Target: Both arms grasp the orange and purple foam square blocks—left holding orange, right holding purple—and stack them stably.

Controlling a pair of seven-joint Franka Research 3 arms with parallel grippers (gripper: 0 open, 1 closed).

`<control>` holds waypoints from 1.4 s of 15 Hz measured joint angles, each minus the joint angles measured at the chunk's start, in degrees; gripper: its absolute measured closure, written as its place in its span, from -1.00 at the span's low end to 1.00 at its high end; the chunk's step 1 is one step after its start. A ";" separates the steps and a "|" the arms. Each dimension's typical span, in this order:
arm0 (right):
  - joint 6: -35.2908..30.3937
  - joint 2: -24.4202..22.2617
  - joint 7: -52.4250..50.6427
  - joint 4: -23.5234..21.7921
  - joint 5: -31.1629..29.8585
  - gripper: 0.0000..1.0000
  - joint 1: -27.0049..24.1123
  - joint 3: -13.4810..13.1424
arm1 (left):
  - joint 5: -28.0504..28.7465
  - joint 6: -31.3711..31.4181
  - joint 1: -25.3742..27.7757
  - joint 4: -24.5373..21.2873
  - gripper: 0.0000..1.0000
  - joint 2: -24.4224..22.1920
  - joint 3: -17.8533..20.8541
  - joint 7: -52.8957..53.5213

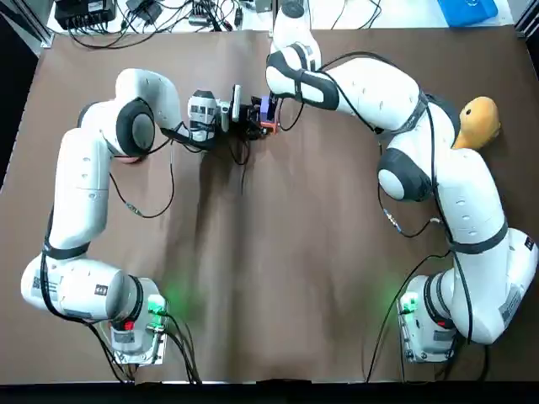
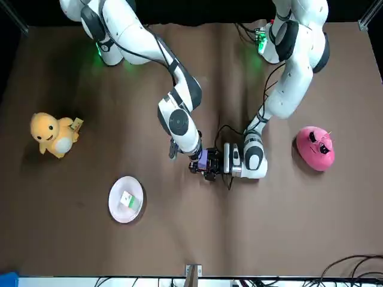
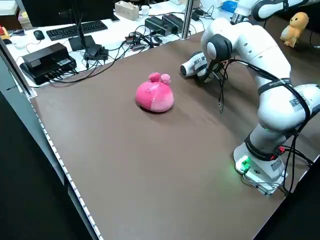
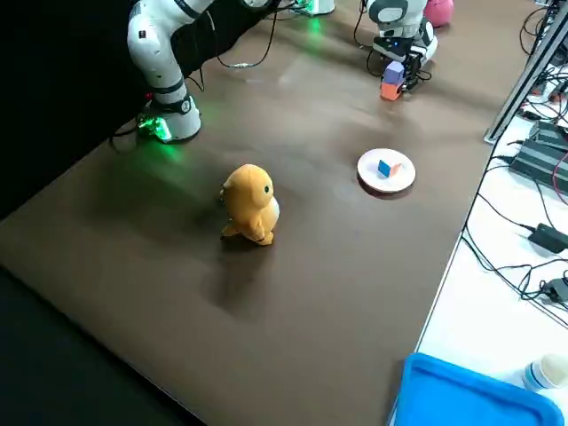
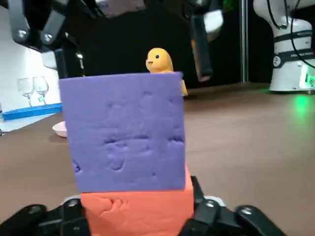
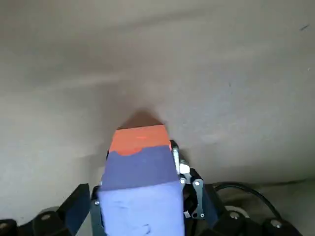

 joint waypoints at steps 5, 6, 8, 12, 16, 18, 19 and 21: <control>-0.10 -0.72 0.00 0.12 0.00 -1.00 0.01 0.03 | 1.09 0.01 0.03 0.00 -1.00 0.00 0.25 0.00; -0.74 -0.89 0.00 0.17 0.01 -1.00 0.02 0.08 | 1.09 0.01 0.06 0.00 -1.00 0.00 0.25 -0.02; -3.66 -1.25 0.00 0.25 0.01 -1.00 0.03 0.17 | 1.09 -0.05 0.15 -0.07 -1.00 0.00 0.25 -0.12; -5.29 -1.55 0.00 0.25 0.01 -1.00 0.00 0.28 | 1.09 -1.16 0.90 -0.30 -1.00 -0.04 0.24 -0.15; -6.19 -2.47 -5.61 0.88 -0.02 -1.00 -2.14 -0.01 | 1.13 -2.09 2.48 -0.82 -1.00 -0.19 0.11 -0.16; -8.55 -3.78 -11.34 1.13 -0.02 -1.00 -4.29 -0.14 | 1.19 -2.24 2.99 -0.86 -1.00 -0.20 0.09 -0.16; -9.25 -4.61 -14.11 1.31 -0.02 -1.00 -5.49 -0.19 | 1.27 -2.25 3.16 -0.87 -1.00 -0.21 0.08 -0.16; -9.92 -6.66 -20.86 1.58 0.00 -1.00 -7.91 -0.18 | 2.68 -2.25 3.61 -0.87 -1.00 -0.26 0.08 -0.16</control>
